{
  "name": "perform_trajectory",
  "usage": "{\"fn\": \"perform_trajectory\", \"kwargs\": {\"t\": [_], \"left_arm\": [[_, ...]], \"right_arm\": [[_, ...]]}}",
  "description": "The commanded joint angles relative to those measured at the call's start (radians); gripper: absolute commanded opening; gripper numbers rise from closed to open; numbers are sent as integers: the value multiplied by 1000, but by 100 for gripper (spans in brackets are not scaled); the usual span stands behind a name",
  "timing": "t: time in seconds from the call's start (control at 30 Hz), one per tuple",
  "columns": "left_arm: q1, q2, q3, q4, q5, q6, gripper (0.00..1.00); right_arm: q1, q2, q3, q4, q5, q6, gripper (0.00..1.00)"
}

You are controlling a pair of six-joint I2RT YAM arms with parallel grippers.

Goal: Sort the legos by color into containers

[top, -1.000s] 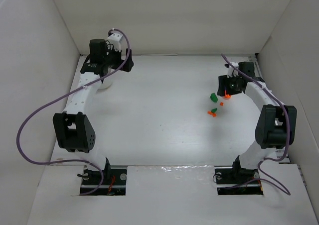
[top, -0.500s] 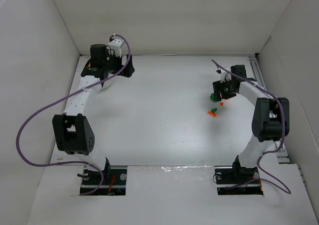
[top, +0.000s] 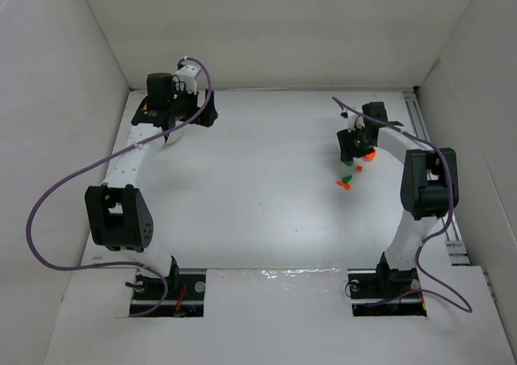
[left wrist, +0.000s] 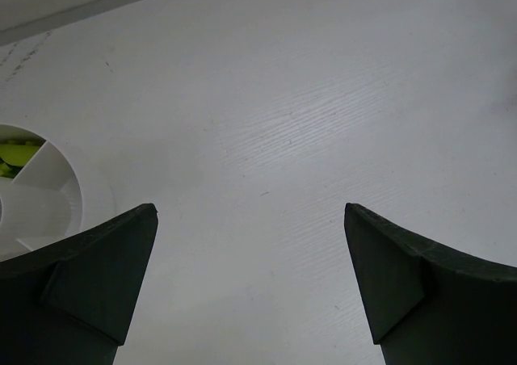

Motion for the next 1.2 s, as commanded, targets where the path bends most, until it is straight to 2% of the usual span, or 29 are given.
{"fn": "perform_trajectory", "kwargs": {"t": [0.0,0.1,0.2,0.37,0.4,0.53,0.63,0.77,0.9,1.03,1.17], "left_arm": [[-1,-23,-9,29,-6,6,100],[-1,-5,11,29,3,6,100],[-1,18,20,29,31,-12,100],[42,49,31,29,153,-67,100],[51,49,31,51,187,-84,100],[67,70,31,114,371,-188,100],[67,92,31,146,413,-268,100],[16,145,80,109,433,-268,100],[-16,199,170,88,445,-287,100],[-27,219,183,120,433,-339,97],[-36,239,192,147,462,-383,90]], "right_arm": [[4,11,50,-12,37,-1,60],[-5,22,50,-23,37,-1,56],[-5,22,50,-33,37,-19,48],[-5,13,78,-67,-43,-31,24],[-5,-4,87,-67,-70,-31,23],[35,-63,129,-49,-222,-31,21],[113,-73,193,0,-311,-31,20],[219,-47,288,84,-385,7,20],[320,-9,351,170,-407,16,20],[374,0,373,253,-398,41,20],[418,0,373,295,-356,41,20]]}}
